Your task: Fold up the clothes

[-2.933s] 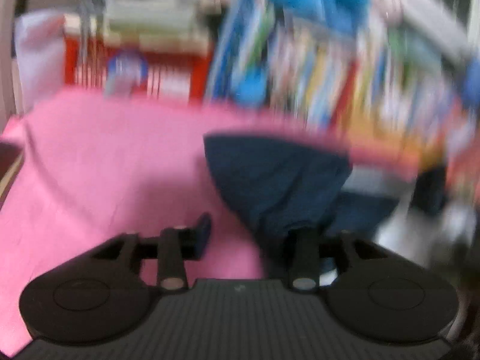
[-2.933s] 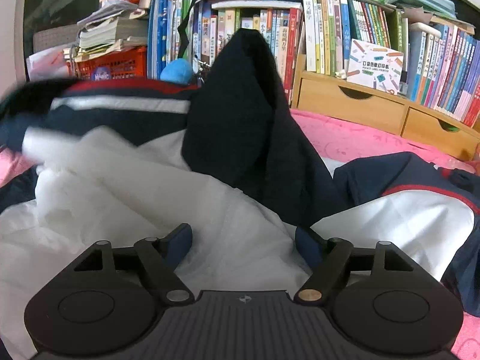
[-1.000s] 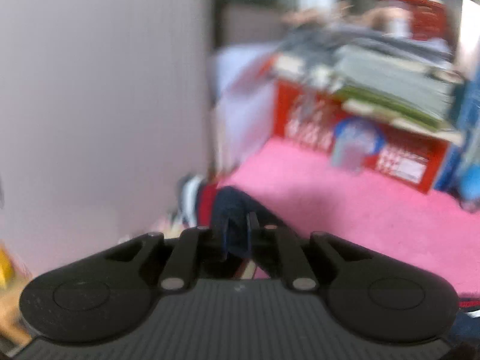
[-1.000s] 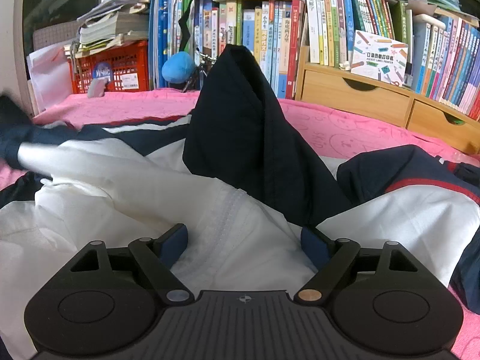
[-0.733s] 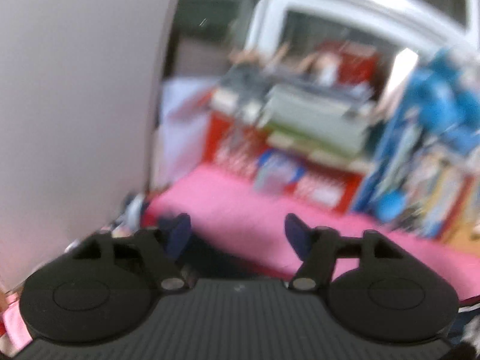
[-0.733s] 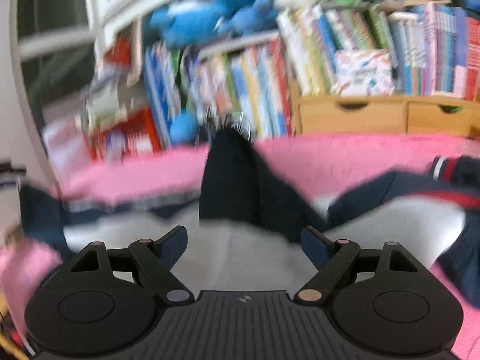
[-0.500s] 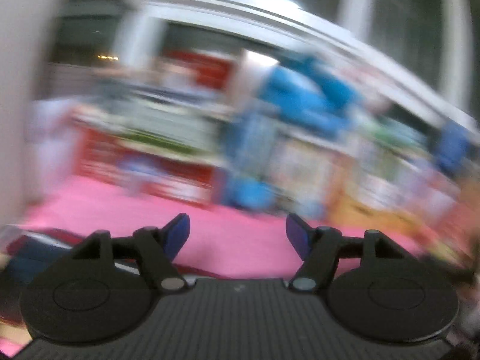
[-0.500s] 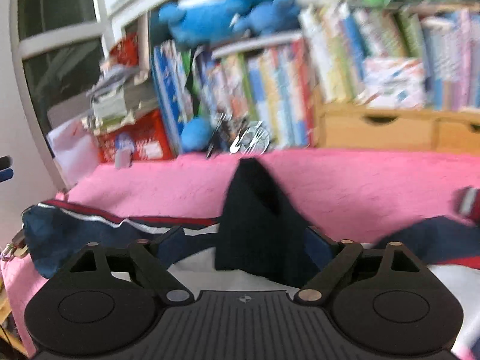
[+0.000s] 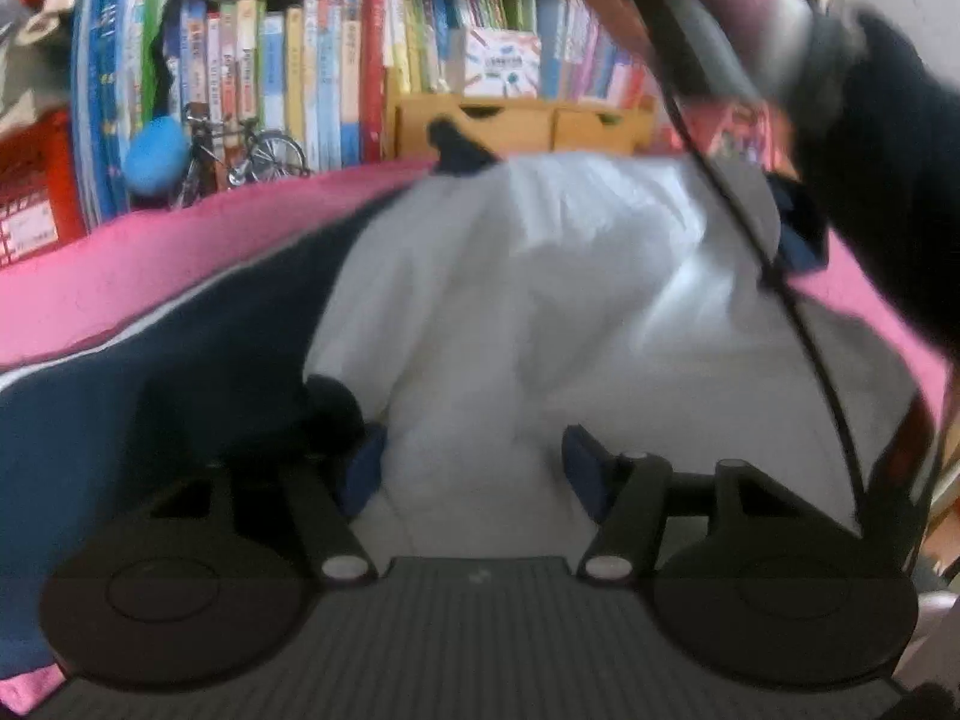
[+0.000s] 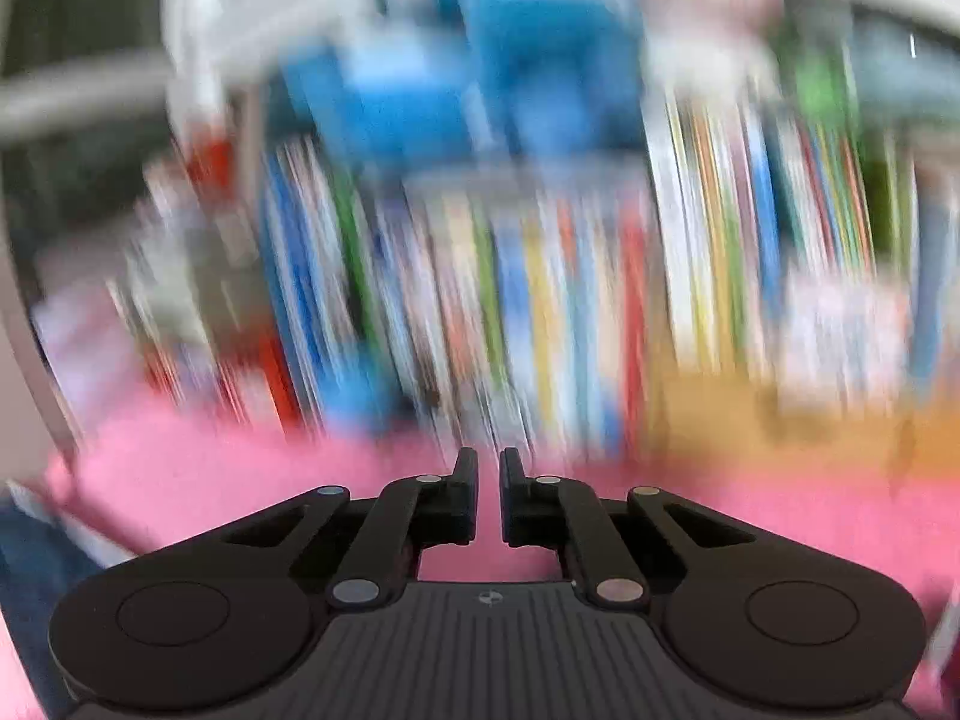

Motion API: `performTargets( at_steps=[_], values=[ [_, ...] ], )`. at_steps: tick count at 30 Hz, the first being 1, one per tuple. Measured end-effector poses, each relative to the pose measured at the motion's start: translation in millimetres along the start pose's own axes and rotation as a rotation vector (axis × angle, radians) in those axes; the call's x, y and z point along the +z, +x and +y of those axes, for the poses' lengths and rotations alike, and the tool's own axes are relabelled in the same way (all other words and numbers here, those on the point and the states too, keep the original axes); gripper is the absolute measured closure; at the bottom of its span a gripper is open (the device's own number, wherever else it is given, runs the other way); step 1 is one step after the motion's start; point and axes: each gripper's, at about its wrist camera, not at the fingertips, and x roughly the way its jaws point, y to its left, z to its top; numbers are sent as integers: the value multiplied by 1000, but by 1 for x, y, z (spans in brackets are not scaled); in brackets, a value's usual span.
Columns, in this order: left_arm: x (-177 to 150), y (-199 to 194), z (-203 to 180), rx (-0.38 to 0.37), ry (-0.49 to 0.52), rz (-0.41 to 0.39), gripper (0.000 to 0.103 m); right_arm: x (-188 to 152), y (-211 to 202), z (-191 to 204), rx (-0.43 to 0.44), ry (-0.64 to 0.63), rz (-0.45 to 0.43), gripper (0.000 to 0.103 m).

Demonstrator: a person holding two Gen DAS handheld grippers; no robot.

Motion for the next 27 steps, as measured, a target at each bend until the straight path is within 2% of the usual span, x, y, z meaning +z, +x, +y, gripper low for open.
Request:
performTargets(
  at_steps=[1, 2, 3, 4, 8, 11, 14, 16, 17, 18, 19, 20, 22, 24, 27],
  values=[
    [-1, 3, -1, 9, 13, 13, 37, 8, -7, -2, 47, 15, -75, 86],
    [-2, 4, -3, 13, 21, 18, 37, 12, -11, -5, 74, 34, -105, 80],
    [-1, 4, -4, 13, 24, 20, 36, 11, -10, -8, 68, 39, -79, 67],
    [-2, 2, -6, 12, 26, 21, 35, 7, -8, -10, 48, 29, -35, 60],
    [-4, -1, -15, 14, 35, 24, 34, -53, 4, -16, -114, -139, 205, 59],
    [-3, 0, -18, 17, 44, 27, 31, -102, -1, -28, -166, -157, 354, 59],
    [-2, 1, -20, 20, 62, 34, 28, -124, -5, -39, -174, -123, 428, 59],
    [-1, 1, -20, 23, 65, 36, 27, -127, -5, -42, -162, -95, 449, 59],
    [-1, 1, -20, 23, 65, 36, 27, -125, -3, -43, -164, -91, 458, 60],
    [-1, 1, -20, 23, 65, 36, 27, -124, 2, -42, -196, -114, 469, 67],
    [-1, 1, -20, 23, 65, 36, 27, -122, 10, -40, -246, -154, 478, 82],
    [-1, 0, -20, 23, 65, 36, 27, -121, 18, -39, -296, -194, 488, 89],
    [-1, -1, -20, 23, 65, 37, 27, -119, 32, -38, -380, -267, 505, 92],
    [0, -1, -19, 22, 63, 37, 27, -115, 42, -43, -417, -309, 517, 93],
    [0, -2, -18, 20, 61, 38, 27, -102, 44, -45, -480, -374, 472, 95]
  ],
)
